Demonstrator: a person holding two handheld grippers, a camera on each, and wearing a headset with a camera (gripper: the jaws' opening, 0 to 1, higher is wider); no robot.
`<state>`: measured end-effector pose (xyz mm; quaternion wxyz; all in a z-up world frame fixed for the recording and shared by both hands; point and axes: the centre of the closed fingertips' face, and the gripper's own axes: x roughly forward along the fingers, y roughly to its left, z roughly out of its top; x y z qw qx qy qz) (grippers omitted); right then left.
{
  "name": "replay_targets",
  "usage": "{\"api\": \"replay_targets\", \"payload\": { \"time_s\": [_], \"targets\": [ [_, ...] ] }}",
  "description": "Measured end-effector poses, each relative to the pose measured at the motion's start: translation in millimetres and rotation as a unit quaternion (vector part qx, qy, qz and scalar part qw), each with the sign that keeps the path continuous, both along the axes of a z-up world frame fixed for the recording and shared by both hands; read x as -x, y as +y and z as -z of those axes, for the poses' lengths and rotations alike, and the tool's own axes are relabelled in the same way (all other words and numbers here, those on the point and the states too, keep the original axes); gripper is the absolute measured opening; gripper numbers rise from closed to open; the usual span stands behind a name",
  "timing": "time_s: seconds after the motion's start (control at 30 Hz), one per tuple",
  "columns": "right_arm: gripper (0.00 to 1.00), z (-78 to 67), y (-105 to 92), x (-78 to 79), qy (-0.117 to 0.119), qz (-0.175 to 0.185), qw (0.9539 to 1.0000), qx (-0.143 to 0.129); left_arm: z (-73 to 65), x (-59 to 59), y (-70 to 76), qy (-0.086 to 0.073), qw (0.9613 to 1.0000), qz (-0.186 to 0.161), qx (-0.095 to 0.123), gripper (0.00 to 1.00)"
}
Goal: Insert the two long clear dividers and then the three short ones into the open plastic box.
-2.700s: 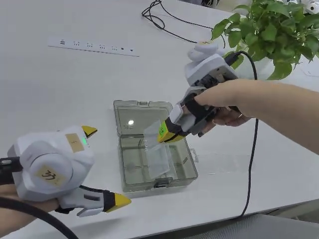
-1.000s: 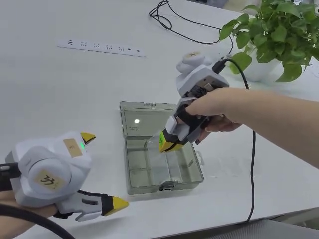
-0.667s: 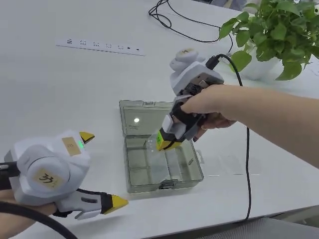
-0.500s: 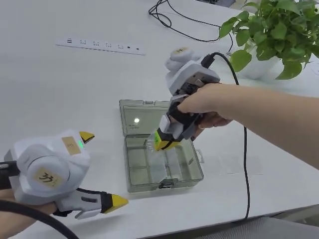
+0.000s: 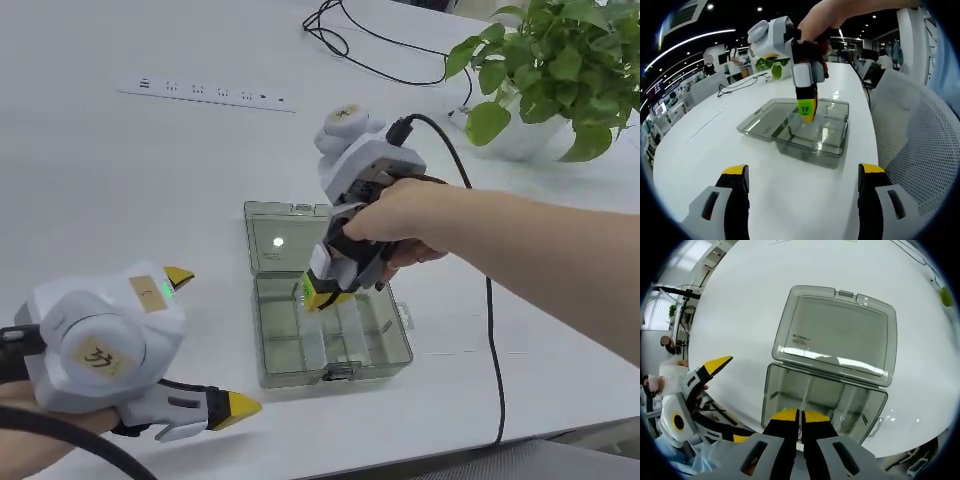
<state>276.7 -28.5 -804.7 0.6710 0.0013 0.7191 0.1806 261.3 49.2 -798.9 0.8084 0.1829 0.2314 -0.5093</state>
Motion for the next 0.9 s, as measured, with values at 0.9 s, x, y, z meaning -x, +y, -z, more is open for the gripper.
{"api": "replay_targets", "payload": {
  "time_s": [0.9],
  "targets": [
    [0.24,5.9,3.2,-8.7,-0.062,-0.071,0.9947,-0.042,-0.1,2.1,-4.9,0.000,0.9998,0.013,-0.017,0.91]
  ]
}}
